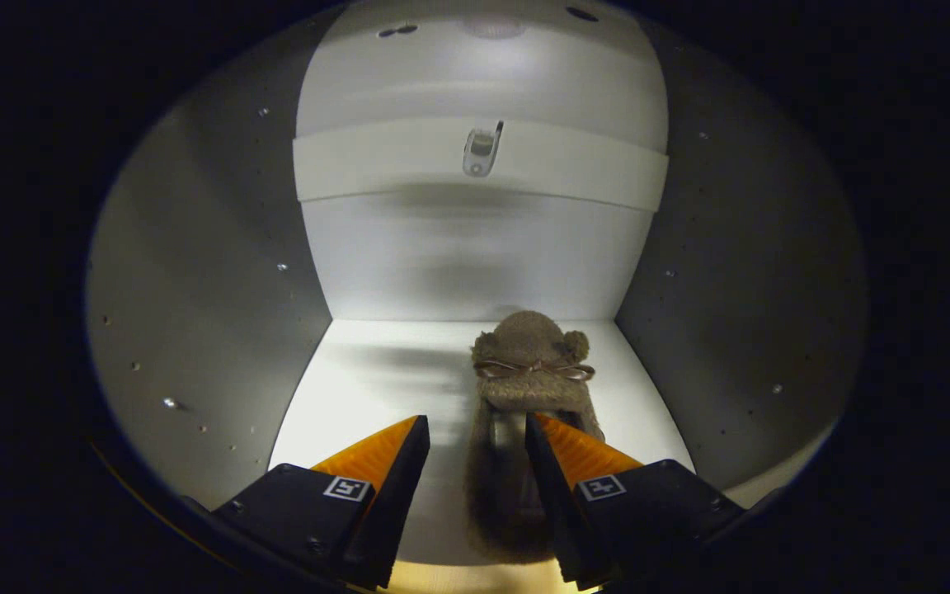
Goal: Open the shoe cabinet door, grab the shoes and put them into the shoe cabinet, then close the shoe cabinet door.
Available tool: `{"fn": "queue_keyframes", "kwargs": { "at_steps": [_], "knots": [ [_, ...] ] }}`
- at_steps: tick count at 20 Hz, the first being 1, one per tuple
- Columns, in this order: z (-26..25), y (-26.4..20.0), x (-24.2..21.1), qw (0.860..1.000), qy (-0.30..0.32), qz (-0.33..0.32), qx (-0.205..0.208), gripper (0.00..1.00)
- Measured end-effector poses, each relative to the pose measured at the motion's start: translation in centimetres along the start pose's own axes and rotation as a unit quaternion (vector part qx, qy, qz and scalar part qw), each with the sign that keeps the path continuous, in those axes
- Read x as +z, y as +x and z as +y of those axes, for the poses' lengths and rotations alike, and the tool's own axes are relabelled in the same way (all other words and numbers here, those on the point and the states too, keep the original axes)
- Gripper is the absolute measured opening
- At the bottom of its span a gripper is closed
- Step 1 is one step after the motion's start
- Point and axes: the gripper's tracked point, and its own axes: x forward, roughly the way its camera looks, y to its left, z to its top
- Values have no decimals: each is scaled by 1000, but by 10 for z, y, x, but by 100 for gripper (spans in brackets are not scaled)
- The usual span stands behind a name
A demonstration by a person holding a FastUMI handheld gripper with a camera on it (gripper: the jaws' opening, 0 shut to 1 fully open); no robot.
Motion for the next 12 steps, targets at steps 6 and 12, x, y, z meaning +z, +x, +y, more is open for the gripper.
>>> {"fn": "queue_keyframes", "kwargs": {
  "at_steps": [6,12],
  "knots": [
    [7,-114,14,996,12,-89,15,86],
    [-1,-229,18,983,12,-184,24,99]
  ]
}}
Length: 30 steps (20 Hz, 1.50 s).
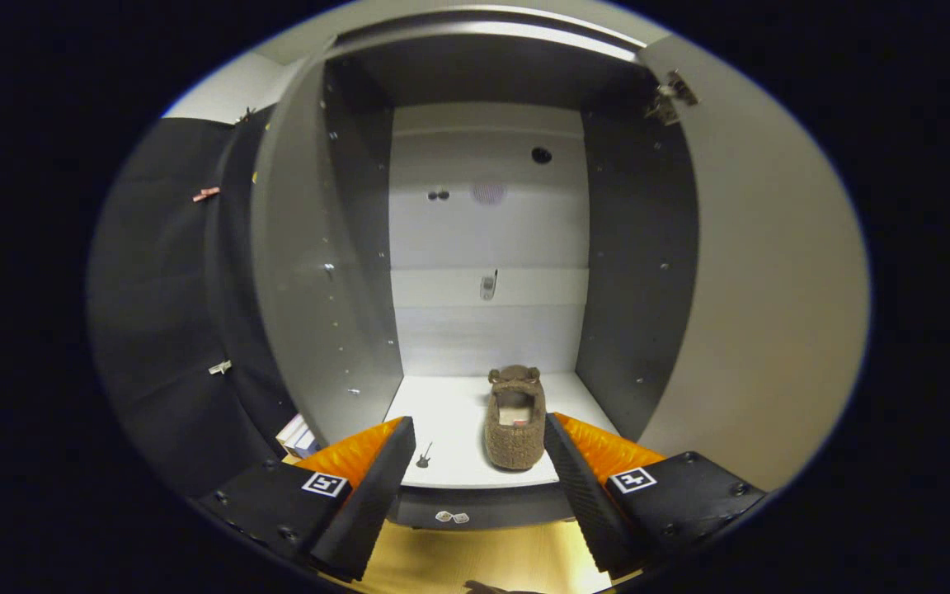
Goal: Open the shoe cabinet door, grab the shoes and put them into the shoe cabinet, then close the shoe cabinet door.
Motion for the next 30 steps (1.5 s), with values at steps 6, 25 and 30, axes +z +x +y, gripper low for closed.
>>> {"fn": "queue_keyframes", "kwargs": {
  "at_steps": [6,25,30],
  "knots": [
    [-10,-112,31,996,4,-88,26,98],
    [-211,-322,20,990,8,-136,-38,98],
    [-260,-306,12,990,13,-123,-68,98]
  ]
}}
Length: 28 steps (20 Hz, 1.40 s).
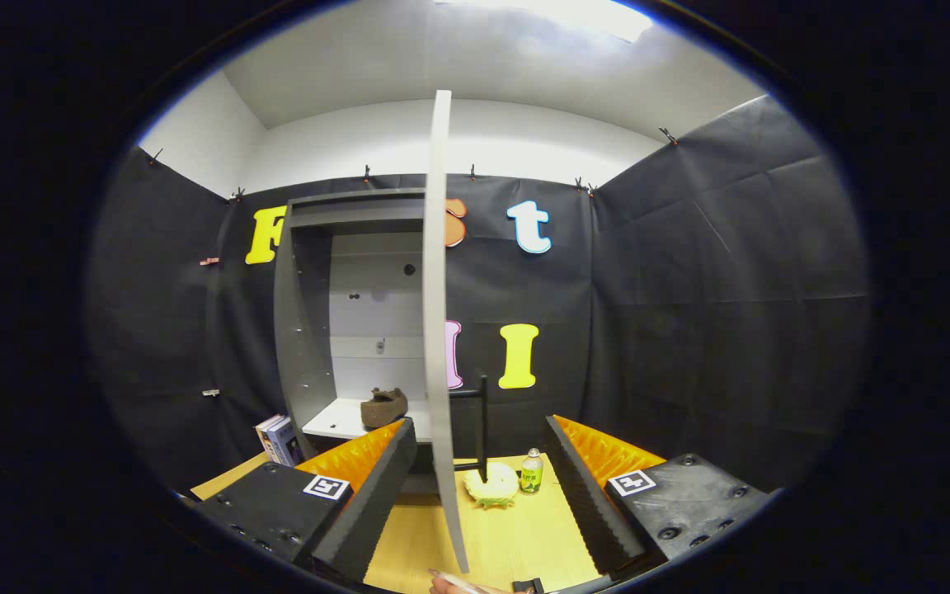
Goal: Open the shoe cabinet door, grab the shoes and put them into the shoe cabinet, then close the shoe cabinet door.
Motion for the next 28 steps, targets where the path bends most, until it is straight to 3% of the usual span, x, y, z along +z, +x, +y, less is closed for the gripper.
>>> {"fn": "queue_keyframes", "kwargs": {
  "at_steps": [6,9,14,28],
  "knots": [
    [-25,39,-21,999,22,33,11,98],
    [-16,54,-28,998,29,45,40,98],
    [-8,65,-30,997,34,49,45,98],
    [121,65,-37,995,23,51,86,98]
  ]
}}
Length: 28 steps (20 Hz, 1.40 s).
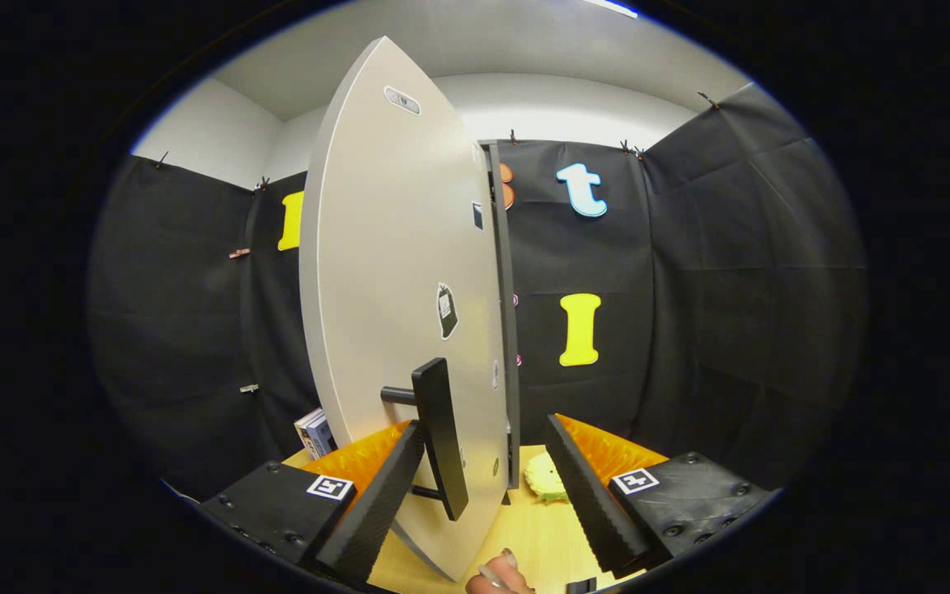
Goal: Open the shoe cabinet door, grab the shoes and put them into the shoe cabinet, then close the shoe cabinet door.
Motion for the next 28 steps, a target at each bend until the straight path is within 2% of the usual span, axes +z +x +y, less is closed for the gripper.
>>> {"fn": "queue_keyframes", "kwargs": {
  "at_steps": [9,17,22,28],
  "knots": [
    [75,39,-16,1000,10,15,-4,98],
    [162,64,-10,999,-5,-12,46,98],
    [183,67,-8,998,-10,-20,58,98],
    [181,63,-9,999,-9,-14,44,98]
  ]
}}
